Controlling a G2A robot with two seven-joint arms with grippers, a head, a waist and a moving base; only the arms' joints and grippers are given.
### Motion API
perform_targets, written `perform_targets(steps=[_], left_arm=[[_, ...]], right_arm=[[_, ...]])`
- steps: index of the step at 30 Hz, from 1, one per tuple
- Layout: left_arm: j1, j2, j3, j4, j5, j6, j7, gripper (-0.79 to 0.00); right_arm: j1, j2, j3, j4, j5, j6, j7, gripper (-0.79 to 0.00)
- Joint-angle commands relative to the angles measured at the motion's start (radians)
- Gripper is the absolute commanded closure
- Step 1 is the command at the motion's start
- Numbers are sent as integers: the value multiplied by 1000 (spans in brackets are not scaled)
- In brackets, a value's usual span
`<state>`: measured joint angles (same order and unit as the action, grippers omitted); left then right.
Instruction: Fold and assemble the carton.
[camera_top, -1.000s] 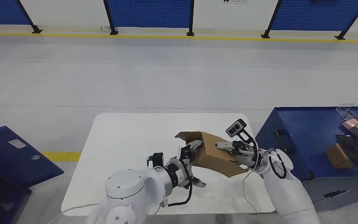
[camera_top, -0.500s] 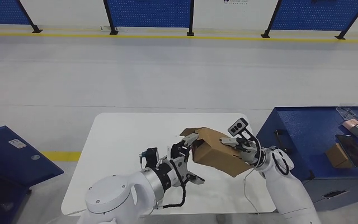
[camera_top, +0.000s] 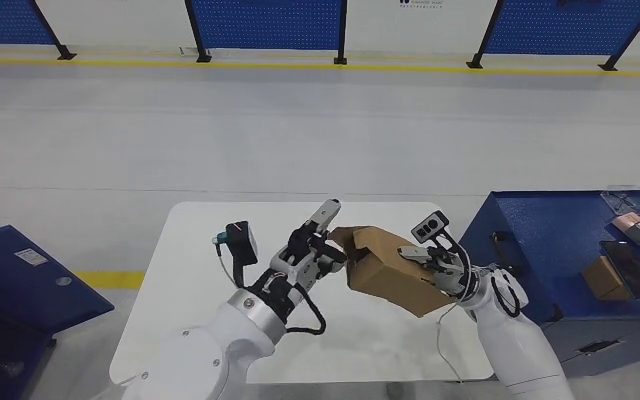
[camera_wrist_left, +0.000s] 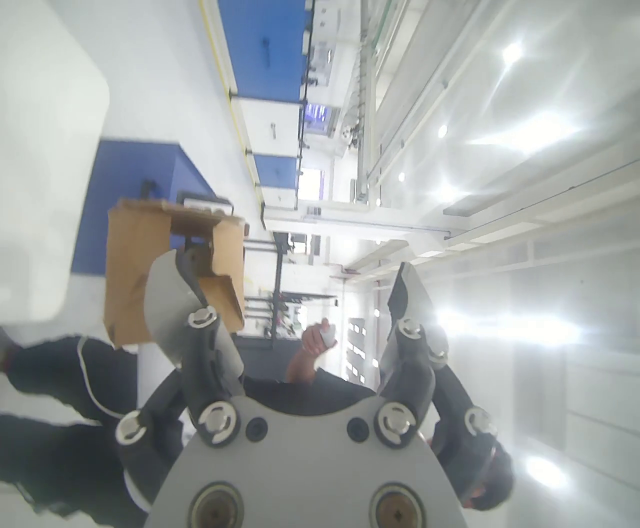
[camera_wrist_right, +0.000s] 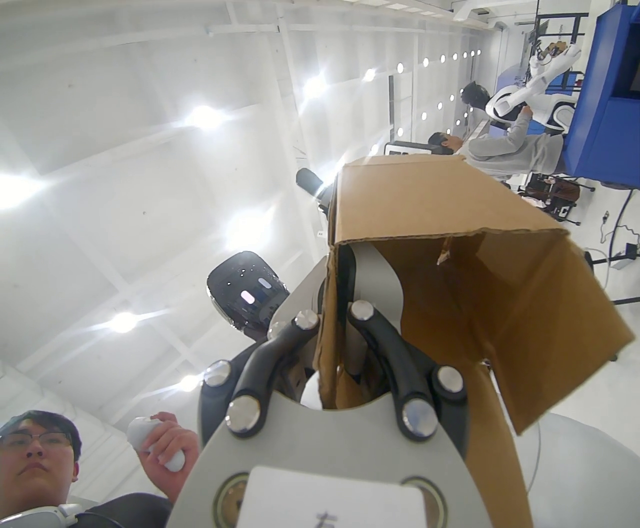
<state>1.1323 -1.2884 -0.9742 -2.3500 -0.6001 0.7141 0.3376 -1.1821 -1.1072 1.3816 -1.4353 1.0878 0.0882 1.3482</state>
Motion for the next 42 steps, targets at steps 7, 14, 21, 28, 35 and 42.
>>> perform_targets(steps=[7,14,21,28,35,42], left_arm=[[-12,10,51,0,188,63,51,0],[-66,12,281,31,624,172,54,0],[-118,-17,353,92,743,226,2,-336],[-123,-41,351,104,770,258,-44,-326],[-117,-57,360,120,837,282,-88,-277],[-115,-74,369,137,897,290,-137,-225]], right_arm=[[-19,1,43,-30,-32,-119,-55,0],[-37,0,53,-46,-65,-210,-36,0],[-39,-2,47,-64,-75,-225,-31,0],[-41,-3,47,-70,-74,-222,-26,0],[-40,-4,50,-70,-69,-216,-22,0],[-35,-5,47,-71,-73,-209,-19,0]])
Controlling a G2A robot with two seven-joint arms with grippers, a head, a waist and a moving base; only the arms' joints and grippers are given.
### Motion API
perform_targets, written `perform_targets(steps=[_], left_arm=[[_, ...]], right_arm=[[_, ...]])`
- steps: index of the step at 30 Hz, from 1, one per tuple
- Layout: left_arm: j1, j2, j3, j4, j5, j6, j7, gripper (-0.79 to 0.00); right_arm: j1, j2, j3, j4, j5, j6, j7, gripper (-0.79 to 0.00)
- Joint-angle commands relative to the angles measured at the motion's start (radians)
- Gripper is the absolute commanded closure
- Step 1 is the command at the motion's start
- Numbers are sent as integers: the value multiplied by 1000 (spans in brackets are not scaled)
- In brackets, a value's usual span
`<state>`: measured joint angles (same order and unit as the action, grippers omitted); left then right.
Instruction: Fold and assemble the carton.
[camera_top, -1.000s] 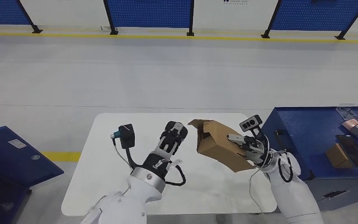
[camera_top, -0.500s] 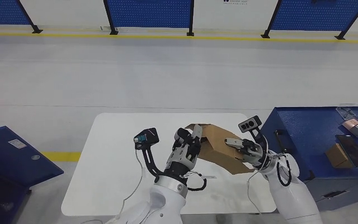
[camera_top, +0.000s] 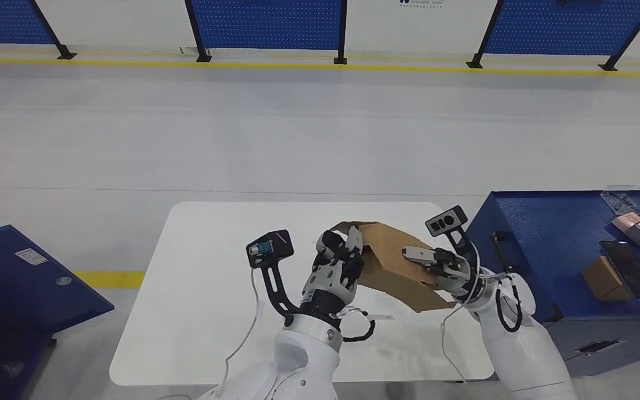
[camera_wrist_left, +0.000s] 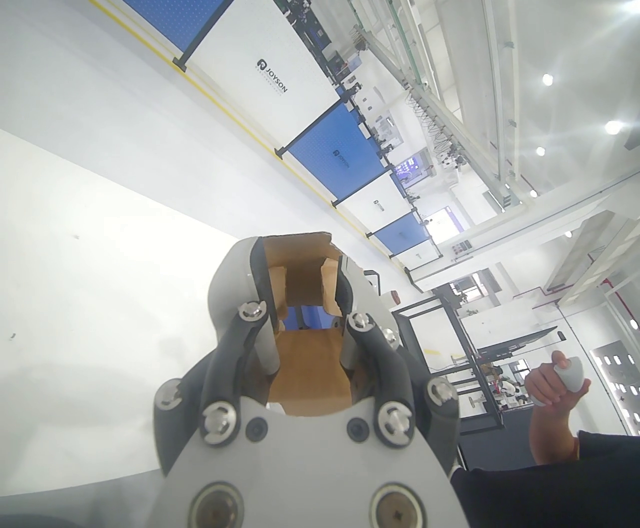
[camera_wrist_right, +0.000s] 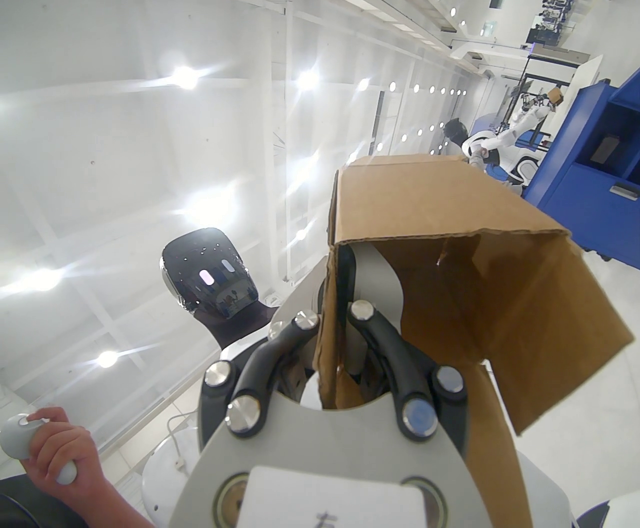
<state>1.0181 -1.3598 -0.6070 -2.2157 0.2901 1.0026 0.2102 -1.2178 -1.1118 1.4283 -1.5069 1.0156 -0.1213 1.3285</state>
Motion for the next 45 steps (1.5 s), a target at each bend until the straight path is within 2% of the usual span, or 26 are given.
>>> perform_targets(steps=[1,10,19,31,35,38,42,44,45], left_arm=[[-1,-5,4,6,13,4,-18,-215],[-1,-30,22,34,71,2,-74,-142],[-3,-58,28,54,104,5,-129,-142],[20,-83,-12,51,130,-4,-190,-154],[37,-86,-37,18,153,-7,-194,-191],[51,-85,-71,-13,170,-14,-207,-280],[80,-77,-136,-79,200,-33,-222,-329],[101,-72,-169,-113,233,-30,-217,-397],[112,-70,-184,-128,253,-24,-217,-462]], right_arm=[[1,0,0,0,-1,1,1,0],[-1,-1,-3,-3,-12,2,6,0],[-4,0,-3,-8,-19,8,14,0],[0,-1,-5,5,15,57,38,0],[10,-2,-11,40,78,128,55,0],[32,-3,-26,92,122,222,84,0],[74,-9,-65,186,184,341,150,0],[95,-13,-87,227,215,399,194,0],[105,-14,-99,245,224,410,203,0]])
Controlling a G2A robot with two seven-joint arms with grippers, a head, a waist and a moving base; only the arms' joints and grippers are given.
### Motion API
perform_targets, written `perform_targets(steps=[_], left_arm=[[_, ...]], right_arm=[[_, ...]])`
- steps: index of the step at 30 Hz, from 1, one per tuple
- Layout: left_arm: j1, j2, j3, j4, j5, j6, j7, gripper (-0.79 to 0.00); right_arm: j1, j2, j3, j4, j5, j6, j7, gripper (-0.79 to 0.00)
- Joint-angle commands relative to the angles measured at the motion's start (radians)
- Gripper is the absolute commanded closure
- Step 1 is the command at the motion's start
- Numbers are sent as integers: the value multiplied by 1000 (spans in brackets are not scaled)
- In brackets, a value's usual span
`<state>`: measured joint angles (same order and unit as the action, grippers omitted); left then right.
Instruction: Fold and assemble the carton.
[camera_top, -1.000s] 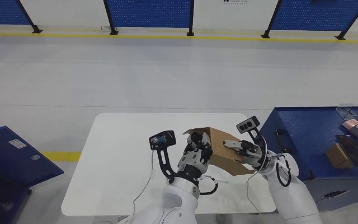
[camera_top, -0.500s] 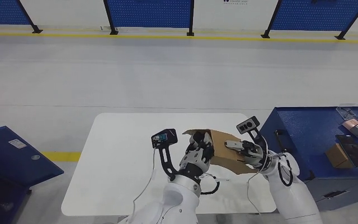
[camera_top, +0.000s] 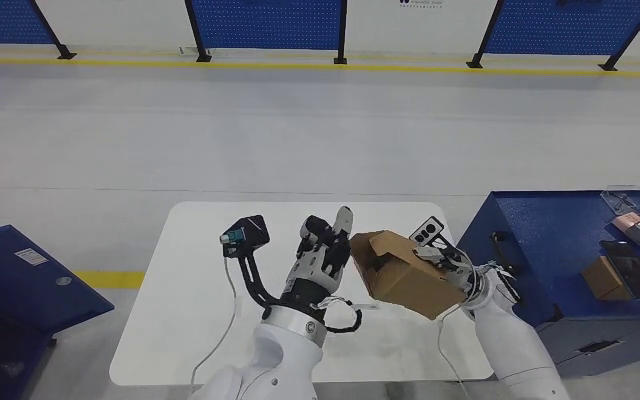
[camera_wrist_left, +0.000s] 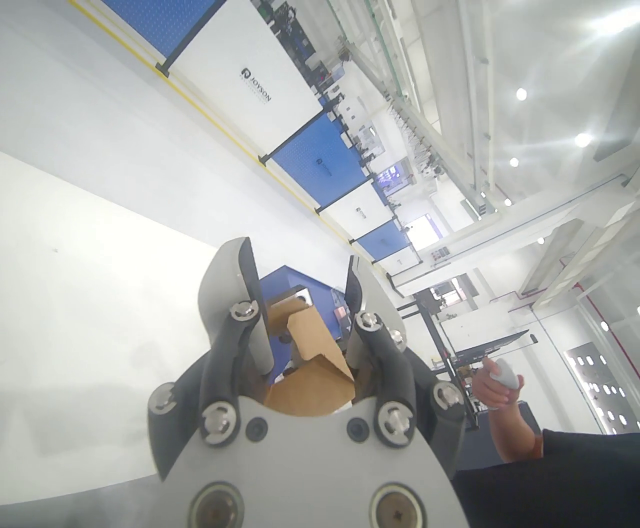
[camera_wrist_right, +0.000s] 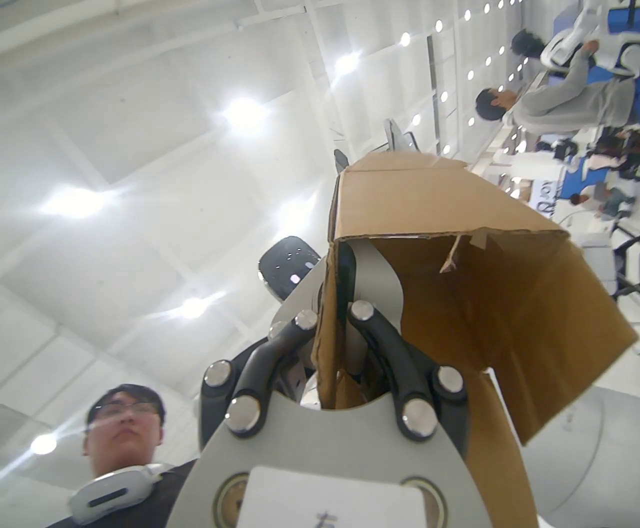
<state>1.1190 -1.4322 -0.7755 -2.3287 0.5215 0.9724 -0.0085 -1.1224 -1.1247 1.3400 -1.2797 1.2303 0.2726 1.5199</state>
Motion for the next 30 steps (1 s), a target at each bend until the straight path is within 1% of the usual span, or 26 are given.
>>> perform_targets(steps=[1,2,3,4,5,7,8,9,12,13,14,18,20,22,23,27,28,30], left_arm=[[22,5,-24,-21,38,9,-1,-573],[31,6,-28,-21,57,17,5,-579],[38,6,-35,-21,70,29,2,-554],[41,8,-41,-21,80,39,-17,-554],[44,12,-46,-21,98,40,-48,-579],[53,22,-53,-21,134,40,-132,-588],[56,29,-57,-21,158,40,-181,-634],[55,36,-53,-21,191,40,-226,-653],[46,48,-33,-21,252,29,-341,-650],[43,50,-29,-21,263,24,-366,-680],[38,50,-24,-21,270,13,-383,-693],[37,44,-31,-21,227,-39,-407,-671],[46,44,-36,-21,222,-53,-418,-693],[56,46,-41,-21,228,-64,-438,-693],[61,48,-44,-21,236,-70,-451,-720],[76,56,-49,-21,243,-107,-535,-677],[79,57,-53,-21,246,-106,-548,-671],[85,60,-61,-21,268,-98,-563,-631]], right_arm=[[14,-3,-35,22,30,20,7,0],[17,-3,-57,23,60,25,2,0],[22,-1,-73,29,76,28,0,0],[26,3,-92,31,90,33,-5,0],[31,7,-108,32,108,35,-7,0],[36,18,-134,36,144,35,-7,0],[39,23,-149,33,164,37,-9,0],[43,30,-158,35,173,35,-7,0],[51,49,-186,39,188,26,2,0],[53,55,-194,40,201,25,3,0],[56,60,-201,42,212,23,5,0],[65,80,-224,46,267,17,11,0],[66,87,-235,46,303,16,11,0],[69,95,-243,47,330,17,11,0],[70,98,-249,46,350,18,9,0],[77,112,-267,47,403,19,9,0],[79,115,-272,46,413,20,8,0],[84,122,-280,48,415,17,10,0]])
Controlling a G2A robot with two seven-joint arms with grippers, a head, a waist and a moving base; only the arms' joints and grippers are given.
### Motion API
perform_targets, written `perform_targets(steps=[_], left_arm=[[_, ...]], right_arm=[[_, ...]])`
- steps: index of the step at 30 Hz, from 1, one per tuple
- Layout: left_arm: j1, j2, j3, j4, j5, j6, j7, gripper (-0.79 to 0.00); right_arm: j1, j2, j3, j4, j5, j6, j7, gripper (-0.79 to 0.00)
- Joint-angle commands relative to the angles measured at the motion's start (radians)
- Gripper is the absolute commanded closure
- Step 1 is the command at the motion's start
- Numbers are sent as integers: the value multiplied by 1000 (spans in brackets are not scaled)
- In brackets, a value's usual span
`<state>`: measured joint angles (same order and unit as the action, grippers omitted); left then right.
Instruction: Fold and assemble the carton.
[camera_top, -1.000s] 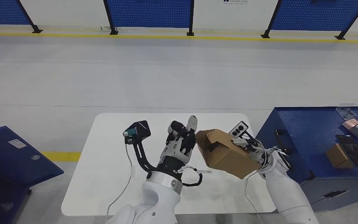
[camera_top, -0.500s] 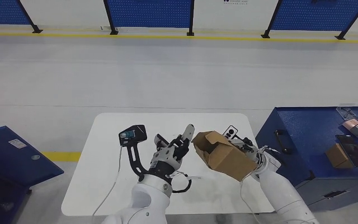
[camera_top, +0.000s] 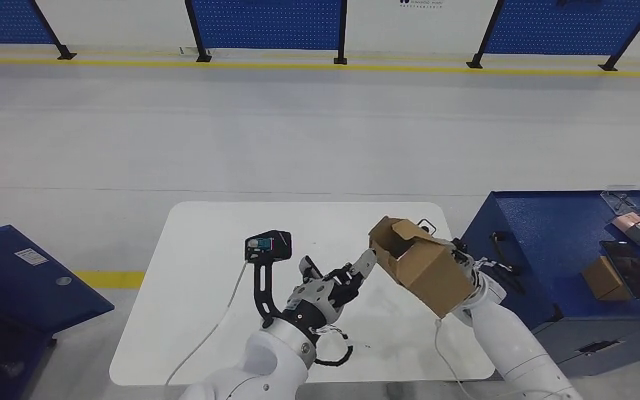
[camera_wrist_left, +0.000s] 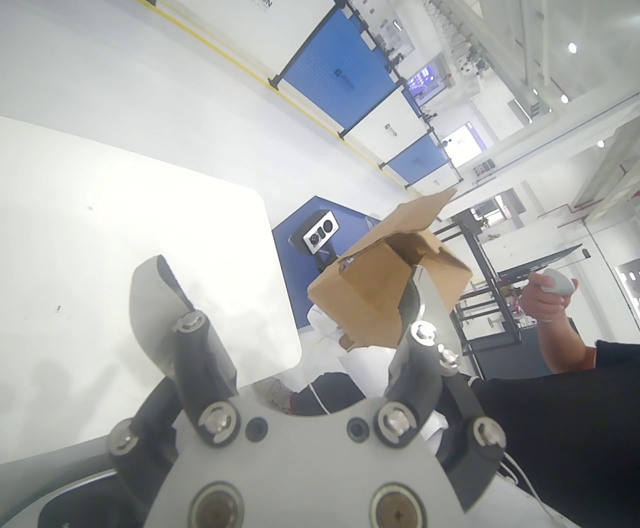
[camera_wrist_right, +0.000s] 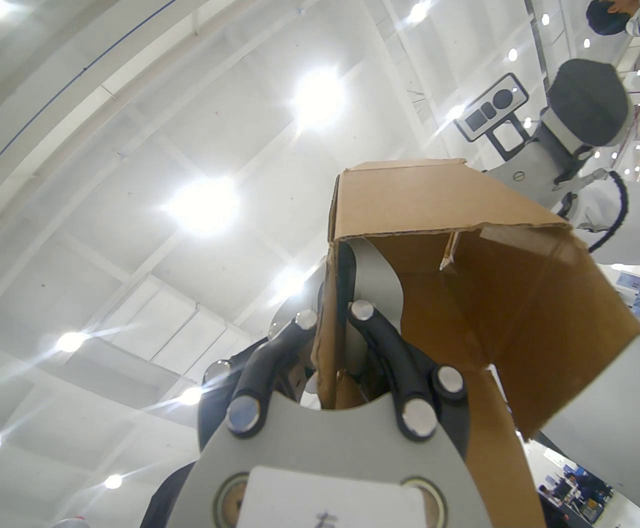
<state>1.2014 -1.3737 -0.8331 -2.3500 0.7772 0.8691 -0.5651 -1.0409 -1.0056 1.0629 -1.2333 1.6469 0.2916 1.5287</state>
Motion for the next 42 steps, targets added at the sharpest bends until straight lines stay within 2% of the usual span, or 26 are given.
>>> perform_targets(steps=[1,8,17,22,25,27,31,42], left_arm=[[6,2,-3,0,26,10,-14,-637],[0,-3,23,1,52,21,-48,-637],[-41,-22,62,42,67,52,-68,-659],[-64,-31,69,68,76,77,-85,-690],[-75,-36,67,70,83,98,-96,-745],[-75,-41,58,53,64,110,-91,-779],[-63,-51,37,35,18,127,-61,-785],[-91,-77,53,88,-18,143,-19,-785]], right_arm=[[4,7,-7,3,-1,-4,4,0],[12,25,-34,-10,1,-7,7,0],[23,35,-49,-2,-6,-7,7,0],[28,35,-56,2,-19,-7,7,0],[35,35,-55,10,-37,-7,7,0],[40,35,-48,22,-70,-11,7,0],[39,28,-42,21,-83,-8,7,0],[30,11,-30,13,-111,-8,7,0]])
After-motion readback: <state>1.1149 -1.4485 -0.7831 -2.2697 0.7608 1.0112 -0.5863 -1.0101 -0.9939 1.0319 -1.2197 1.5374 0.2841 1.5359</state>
